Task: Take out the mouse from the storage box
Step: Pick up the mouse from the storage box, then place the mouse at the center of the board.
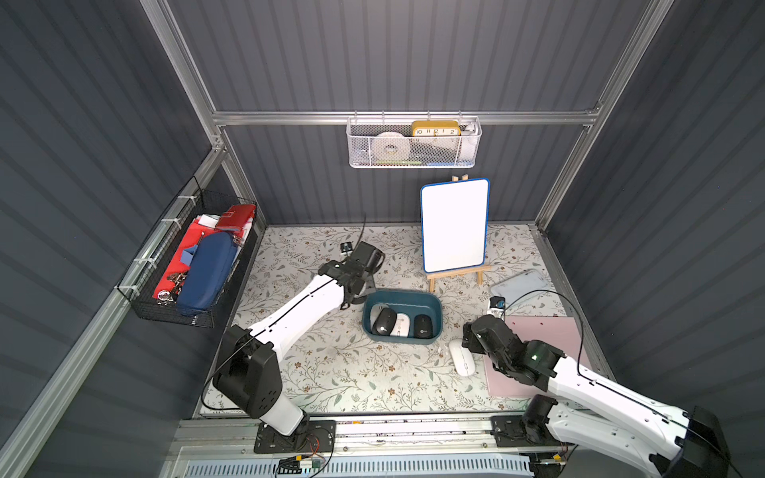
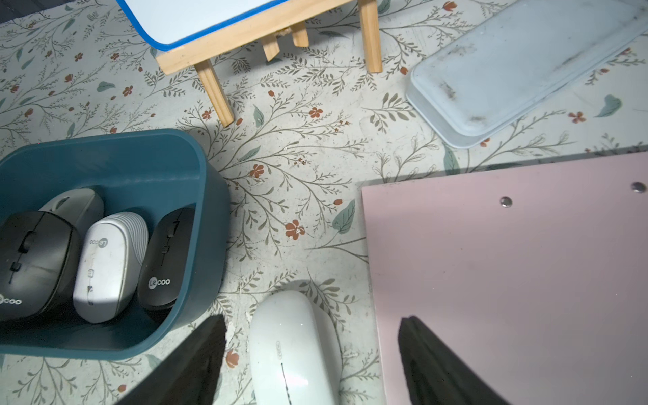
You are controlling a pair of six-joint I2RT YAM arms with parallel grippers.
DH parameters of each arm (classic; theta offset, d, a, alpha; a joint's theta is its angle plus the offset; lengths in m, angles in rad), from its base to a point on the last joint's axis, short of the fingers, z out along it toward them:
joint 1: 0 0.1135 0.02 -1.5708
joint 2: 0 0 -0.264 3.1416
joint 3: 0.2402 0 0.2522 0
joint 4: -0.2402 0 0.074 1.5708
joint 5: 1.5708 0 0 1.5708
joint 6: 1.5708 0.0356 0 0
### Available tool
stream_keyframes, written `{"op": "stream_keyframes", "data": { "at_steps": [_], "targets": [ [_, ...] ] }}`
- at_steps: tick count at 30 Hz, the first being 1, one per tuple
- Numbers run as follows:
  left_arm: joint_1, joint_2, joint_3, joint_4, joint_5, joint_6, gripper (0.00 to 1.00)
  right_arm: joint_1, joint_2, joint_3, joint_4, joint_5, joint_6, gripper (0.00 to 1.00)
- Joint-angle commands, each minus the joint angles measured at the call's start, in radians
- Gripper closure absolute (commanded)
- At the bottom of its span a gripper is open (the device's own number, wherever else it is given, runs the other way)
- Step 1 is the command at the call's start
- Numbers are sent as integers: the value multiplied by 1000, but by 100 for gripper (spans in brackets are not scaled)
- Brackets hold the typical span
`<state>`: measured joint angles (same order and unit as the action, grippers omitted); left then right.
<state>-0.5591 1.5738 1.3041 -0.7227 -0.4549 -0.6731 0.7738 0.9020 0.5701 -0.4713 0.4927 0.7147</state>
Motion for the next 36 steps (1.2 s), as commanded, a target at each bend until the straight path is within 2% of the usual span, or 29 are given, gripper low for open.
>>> {"op": "stream_keyframes", "data": {
  "at_steps": [1,5,14,27,33,36],
  "targets": [
    [65,-14,-66,28,32,19,40,-4,15,28,2,-25,3,19],
    [136,28,-112,82,65,24,41,-4,43,54,-3,-57,3,19],
    [219,114,-186,218,158,59,41,-3,61,76,-9,-83,6,19],
    [225,188,-226,275,207,64,39,-3,79,87,-7,-125,25,19],
    [225,181,-243,288,212,63,28,-1,107,111,-3,-146,29,19],
    [225,177,-249,284,205,60,19,7,125,127,4,-160,28,19]
  ]
}}
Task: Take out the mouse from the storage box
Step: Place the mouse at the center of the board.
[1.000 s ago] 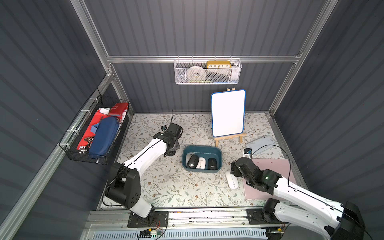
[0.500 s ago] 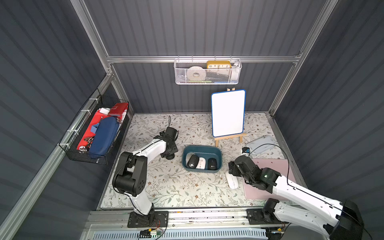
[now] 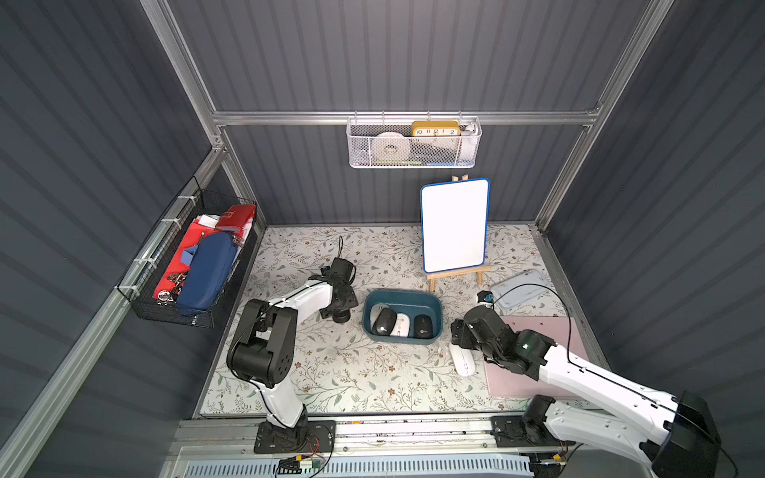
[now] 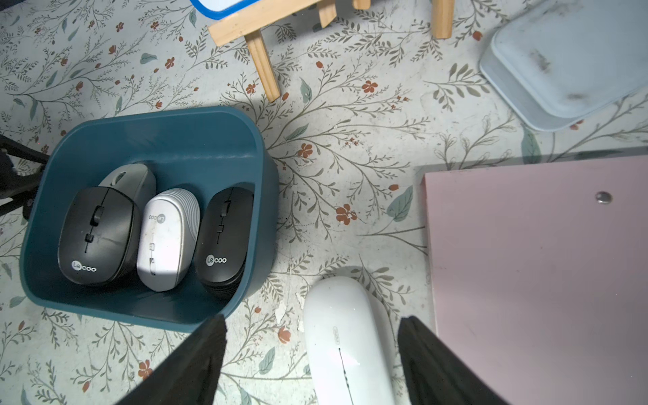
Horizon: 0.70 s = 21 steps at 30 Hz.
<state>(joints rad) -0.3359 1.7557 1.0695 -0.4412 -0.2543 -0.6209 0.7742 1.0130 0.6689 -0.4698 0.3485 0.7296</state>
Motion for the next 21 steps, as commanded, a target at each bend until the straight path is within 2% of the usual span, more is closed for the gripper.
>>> {"op": "stream_keyframes", "data": {
  "at_steps": [1,5,9,12,17,21],
  "targets": [
    [1,-13,-19,4,3,7,17,14,20,32,8,-14,16,19],
    [2,-96,-38,-12,-31,-12,15,84,54,75,8,22,39,19],
    [2,-304,-111,-1,-151,-74,7,174,151,162,34,6,79,19],
    [1,-456,-184,62,-170,-83,3,226,283,249,80,-23,96,19],
    [1,-606,-264,96,-199,-93,2,237,472,378,106,-85,166,19],
    [1,-680,-313,112,-205,-81,1,238,607,496,70,-83,187,19]
  ]
}}
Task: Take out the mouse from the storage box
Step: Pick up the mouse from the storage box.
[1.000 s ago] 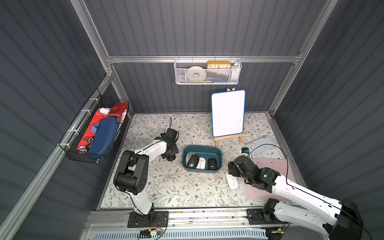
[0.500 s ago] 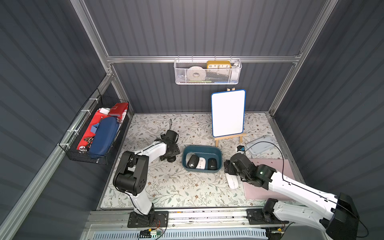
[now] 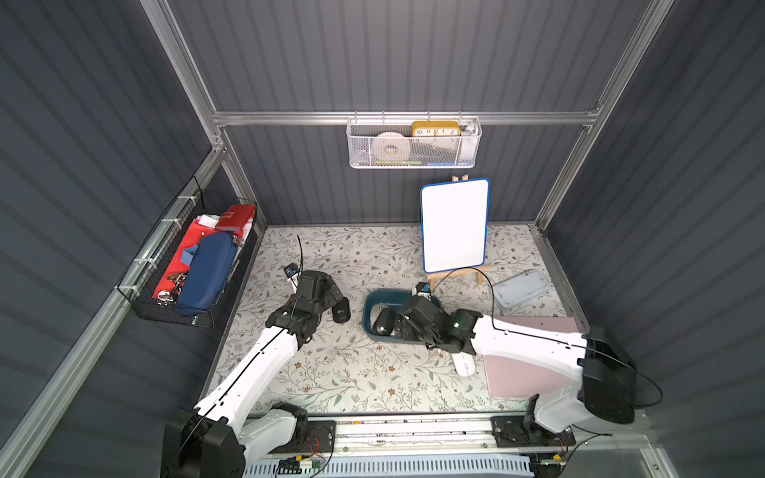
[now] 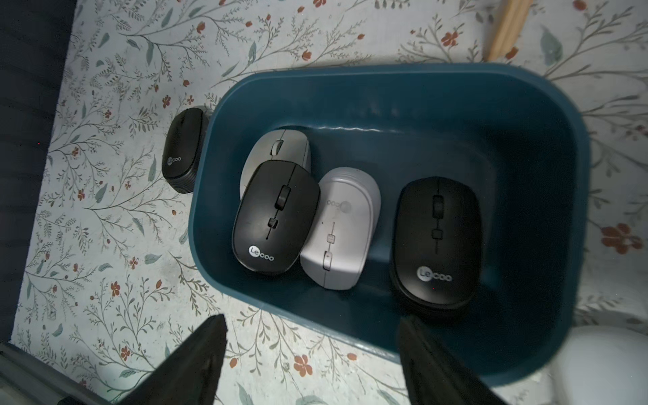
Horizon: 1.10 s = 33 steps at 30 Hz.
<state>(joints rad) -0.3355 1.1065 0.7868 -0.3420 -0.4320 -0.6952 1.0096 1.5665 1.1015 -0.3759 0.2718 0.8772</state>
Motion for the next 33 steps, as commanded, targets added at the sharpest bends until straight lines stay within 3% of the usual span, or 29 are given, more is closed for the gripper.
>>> {"op": "stream_keyframes", "data": {
  "at_steps": [1,9,21,33],
  "targets": [
    [2,-44,-42,16,-28,-2,1,3,84,86,-31,-7,43,19],
    [1,-118,-96,37,-40,1,1,1,275,247,-123,-40,80,17],
    [1,-138,-121,57,-37,13,1,-10,407,339,-143,-92,123,13],
    [1,-152,-129,60,-30,16,1,-19,492,426,-182,-91,114,20]
  ]
}}
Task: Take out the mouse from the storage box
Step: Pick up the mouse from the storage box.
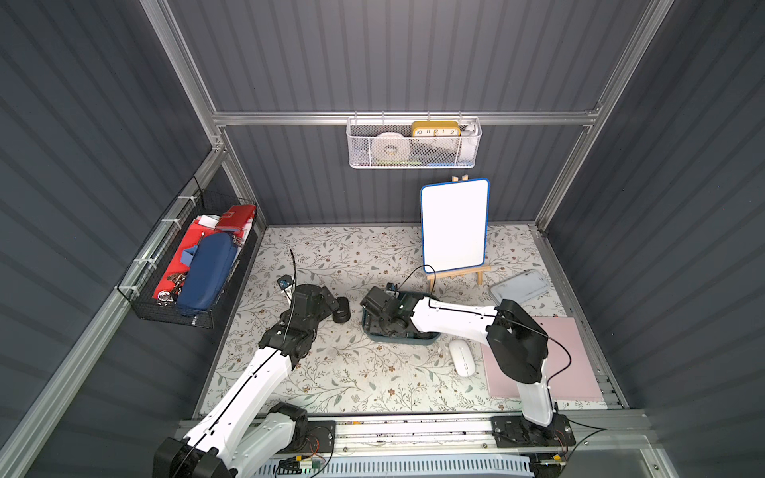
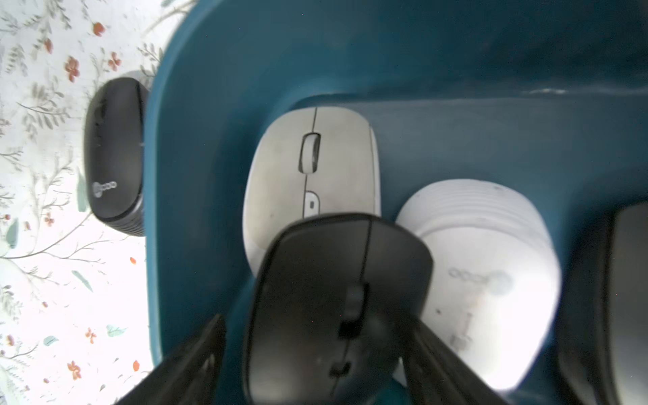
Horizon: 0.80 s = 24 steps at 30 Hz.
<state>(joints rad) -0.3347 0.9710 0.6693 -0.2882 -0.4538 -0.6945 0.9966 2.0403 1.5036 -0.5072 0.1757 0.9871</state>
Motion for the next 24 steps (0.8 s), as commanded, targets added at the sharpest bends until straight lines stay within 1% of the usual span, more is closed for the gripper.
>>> {"op": "stream_keyframes", "data": {
  "at_steps": [1,5,11,16,20,22,24],
  "targets": [
    [0,-16,-11,6,-7,15,1,-6,21,27,-53,10,1,22],
    [0,-17,-11,6,-6,15,0,-9,32,35,-54,13,1,26],
    [0,-8,-7,5,-5,18,1,-10,41,41,-53,25,-6,37],
    [1,-3,-1,6,-2,19,1,-10,19,37,-48,26,-14,45],
    [0,6,4,6,8,20,1,-10,-25,15,-37,38,-24,45],
    [1,8,7,7,16,22,1,-12,-53,4,-13,13,-51,46],
    [1,15,12,8,28,23,0,-14,-78,8,-29,11,-63,46]
  ]
}}
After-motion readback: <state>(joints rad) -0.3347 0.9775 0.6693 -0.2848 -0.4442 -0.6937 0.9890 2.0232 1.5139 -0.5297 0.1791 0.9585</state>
